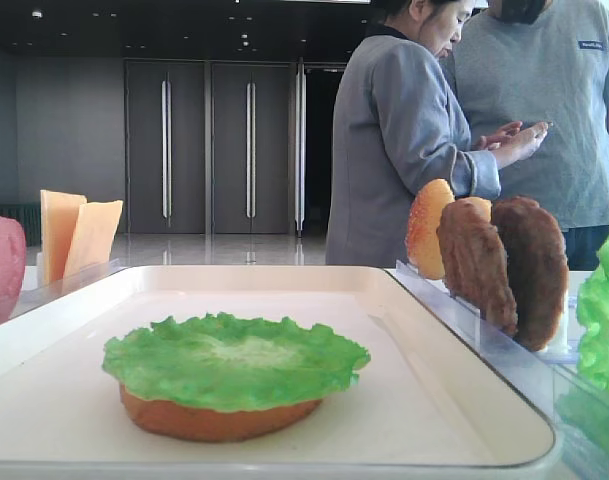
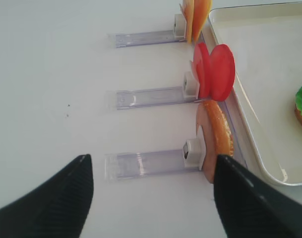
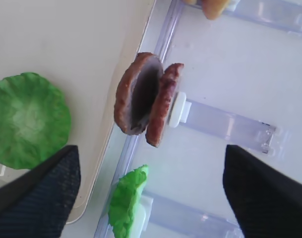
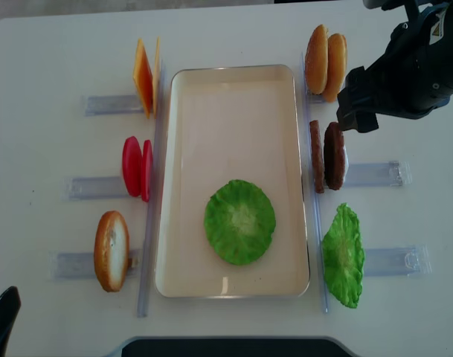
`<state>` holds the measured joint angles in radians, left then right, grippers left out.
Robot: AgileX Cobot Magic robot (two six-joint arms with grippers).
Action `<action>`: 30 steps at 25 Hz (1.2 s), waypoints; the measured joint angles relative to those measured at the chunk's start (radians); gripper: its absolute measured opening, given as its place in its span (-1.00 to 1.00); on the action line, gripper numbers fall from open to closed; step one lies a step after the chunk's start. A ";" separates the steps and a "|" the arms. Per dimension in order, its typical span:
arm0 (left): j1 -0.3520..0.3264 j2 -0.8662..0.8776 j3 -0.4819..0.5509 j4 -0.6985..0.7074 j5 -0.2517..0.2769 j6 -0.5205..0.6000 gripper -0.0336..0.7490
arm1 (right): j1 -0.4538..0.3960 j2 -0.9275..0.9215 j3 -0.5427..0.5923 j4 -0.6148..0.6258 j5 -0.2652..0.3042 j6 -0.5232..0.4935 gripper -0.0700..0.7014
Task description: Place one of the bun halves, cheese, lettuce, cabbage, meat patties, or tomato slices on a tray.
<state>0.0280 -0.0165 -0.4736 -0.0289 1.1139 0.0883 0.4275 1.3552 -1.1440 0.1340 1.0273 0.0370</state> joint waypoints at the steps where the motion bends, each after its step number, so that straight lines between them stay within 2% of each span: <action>1: 0.000 0.000 0.000 0.000 0.000 0.000 0.56 | 0.000 0.000 -0.001 -0.002 0.002 0.002 0.63; 5: 0.000 0.000 0.000 0.000 0.000 0.000 0.56 | -0.012 0.001 -0.001 -0.023 0.005 0.026 0.63; 8: 0.000 0.000 0.000 0.000 0.000 0.000 0.56 | -0.072 0.001 -0.001 -0.062 0.005 0.045 0.63; 11: 0.000 0.000 0.000 0.000 0.000 0.000 0.56 | -0.185 0.001 -0.001 -0.093 0.005 0.049 0.63; 17: 0.000 0.000 0.000 0.000 0.000 0.000 0.56 | -0.496 0.003 -0.001 -0.098 0.001 0.042 0.62; 21: 0.000 0.000 0.000 0.000 0.000 0.000 0.56 | -0.639 0.003 -0.001 -0.101 -0.006 0.042 0.62; 24: 0.000 0.000 0.000 0.000 0.000 0.000 0.56 | -0.681 0.003 -0.001 -0.115 -0.006 0.042 0.62; 30: 0.000 0.000 0.000 0.000 0.000 0.000 0.56 | -0.683 0.001 -0.001 -0.118 0.001 0.037 0.62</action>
<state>0.0280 -0.0165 -0.4736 -0.0289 1.1139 0.0883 -0.2554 1.3567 -1.1449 0.0156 1.0279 0.0745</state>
